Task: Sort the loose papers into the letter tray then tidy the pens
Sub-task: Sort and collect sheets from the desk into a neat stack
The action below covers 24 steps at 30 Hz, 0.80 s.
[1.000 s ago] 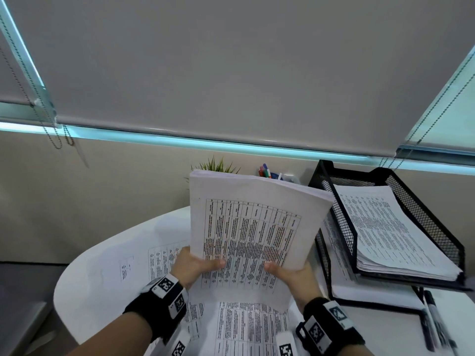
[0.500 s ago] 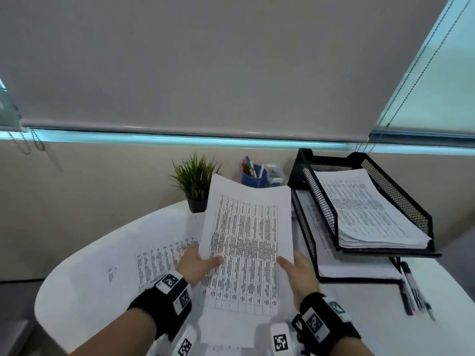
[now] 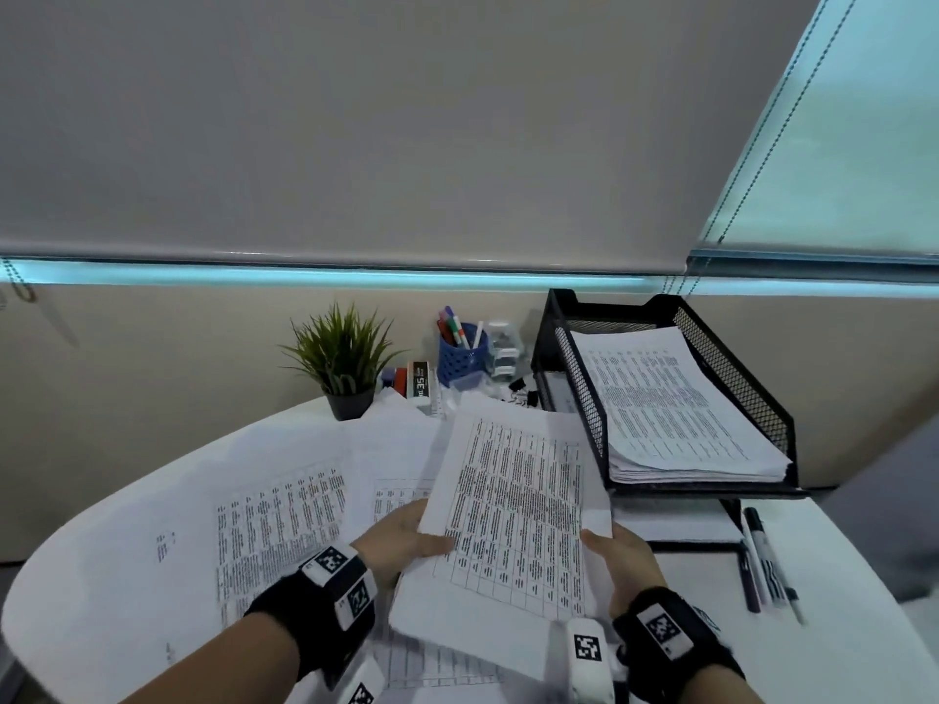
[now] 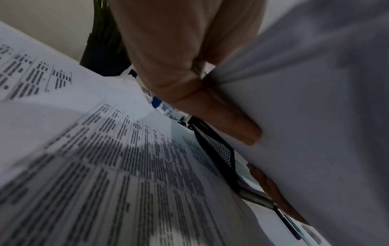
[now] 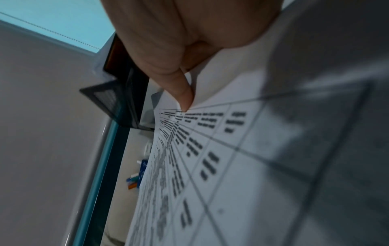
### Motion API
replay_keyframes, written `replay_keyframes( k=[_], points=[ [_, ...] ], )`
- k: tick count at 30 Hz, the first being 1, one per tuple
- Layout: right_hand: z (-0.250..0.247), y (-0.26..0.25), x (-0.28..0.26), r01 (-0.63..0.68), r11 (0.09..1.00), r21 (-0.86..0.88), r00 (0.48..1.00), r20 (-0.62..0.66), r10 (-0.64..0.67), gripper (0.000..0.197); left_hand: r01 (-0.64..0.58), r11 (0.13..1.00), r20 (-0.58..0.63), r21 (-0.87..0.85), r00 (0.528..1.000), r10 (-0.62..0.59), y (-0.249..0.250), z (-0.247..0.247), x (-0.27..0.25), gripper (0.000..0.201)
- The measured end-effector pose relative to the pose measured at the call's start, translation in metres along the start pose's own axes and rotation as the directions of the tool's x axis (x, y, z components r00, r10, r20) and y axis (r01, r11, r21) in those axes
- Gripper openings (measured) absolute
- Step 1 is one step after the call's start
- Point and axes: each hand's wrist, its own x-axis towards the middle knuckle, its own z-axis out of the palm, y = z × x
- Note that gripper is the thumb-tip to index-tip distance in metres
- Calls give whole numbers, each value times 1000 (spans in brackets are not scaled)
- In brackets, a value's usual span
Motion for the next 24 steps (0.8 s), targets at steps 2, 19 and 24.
replay_keyframes(
  k=[2,19,24],
  points=[
    [-19,-4,12,-34,999,1,999,-28,34,27,58,997,65,-42,996,-55,-2,15,0,46],
    [-167,-47,39,-113,951,-286,913,348,213,52,163,968,-21,-192,985,-170,1,145,66,55],
    [-191,-53,61,-63,953,-296,956,257,143,34,167,953,-110,-251,974,-200,4,173,98,57]
  ],
)
